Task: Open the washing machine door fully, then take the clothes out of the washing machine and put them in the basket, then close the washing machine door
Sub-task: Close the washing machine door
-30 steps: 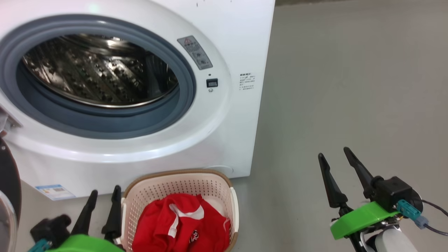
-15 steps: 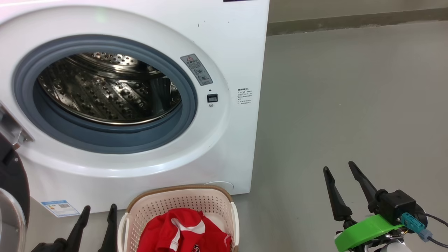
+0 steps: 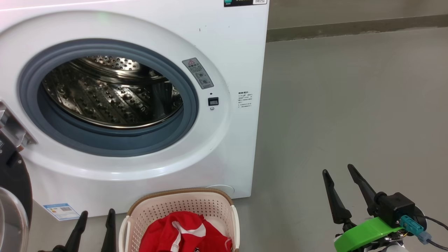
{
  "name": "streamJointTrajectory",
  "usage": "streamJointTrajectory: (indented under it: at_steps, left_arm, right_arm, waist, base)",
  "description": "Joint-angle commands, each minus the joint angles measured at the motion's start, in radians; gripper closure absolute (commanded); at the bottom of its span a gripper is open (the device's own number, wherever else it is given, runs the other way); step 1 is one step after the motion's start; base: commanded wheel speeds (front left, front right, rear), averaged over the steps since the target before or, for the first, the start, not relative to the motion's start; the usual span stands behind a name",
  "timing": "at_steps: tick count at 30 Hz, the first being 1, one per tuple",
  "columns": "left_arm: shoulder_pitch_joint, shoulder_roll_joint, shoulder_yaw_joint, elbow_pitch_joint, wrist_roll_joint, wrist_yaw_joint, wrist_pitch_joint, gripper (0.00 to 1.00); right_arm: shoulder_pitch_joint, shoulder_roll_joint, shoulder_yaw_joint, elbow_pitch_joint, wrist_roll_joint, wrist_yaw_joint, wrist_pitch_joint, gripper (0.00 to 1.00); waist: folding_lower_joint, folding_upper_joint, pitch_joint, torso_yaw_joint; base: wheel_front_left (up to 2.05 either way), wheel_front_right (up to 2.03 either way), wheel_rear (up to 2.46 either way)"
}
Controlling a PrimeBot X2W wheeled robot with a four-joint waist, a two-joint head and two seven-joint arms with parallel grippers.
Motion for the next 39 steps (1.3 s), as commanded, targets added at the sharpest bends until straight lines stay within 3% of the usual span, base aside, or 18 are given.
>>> streamJointTrajectory:
  at_steps: [1,13,20,39]
  left_arm:
    - [-0.015,0.008,0.038,-0.028,0.015,0.005,-0.012,0.0]
    - [-0.012,0.01,0.038,-0.036,0.013,0.012,-0.012,0.0]
    - [-0.009,0.016,0.034,-0.036,0.028,0.038,-0.008,0.0]
    - [-0.018,0.022,0.031,-0.051,-0.018,0.025,-0.004,0.0]
  right_arm:
    - [-0.011,-0.001,0.024,-0.023,0.008,0.006,-0.006,0.0]
    - [-0.015,-0.001,0.039,-0.015,0.008,0.006,-0.006,0.0]
    - [-0.009,-0.001,0.042,-0.015,0.009,0.006,-0.006,0.0]
    - [-0.005,-0.001,0.039,-0.017,0.014,0.006,-0.006,0.0]
  waist:
    - [0.0,0.0,0.0,0.0]
    - [0.0,0.0,-0.002,-0.007]
    - [0.0,0.0,-0.006,-0.004]
    - [0.0,0.0,0.002,0.003]
  base:
    - [0.0,0.0,0.0]
    - [0.0,0.0,0.0]
    - [-0.37,0.37,0.0]
    - [-1.58,1.58,0.0]
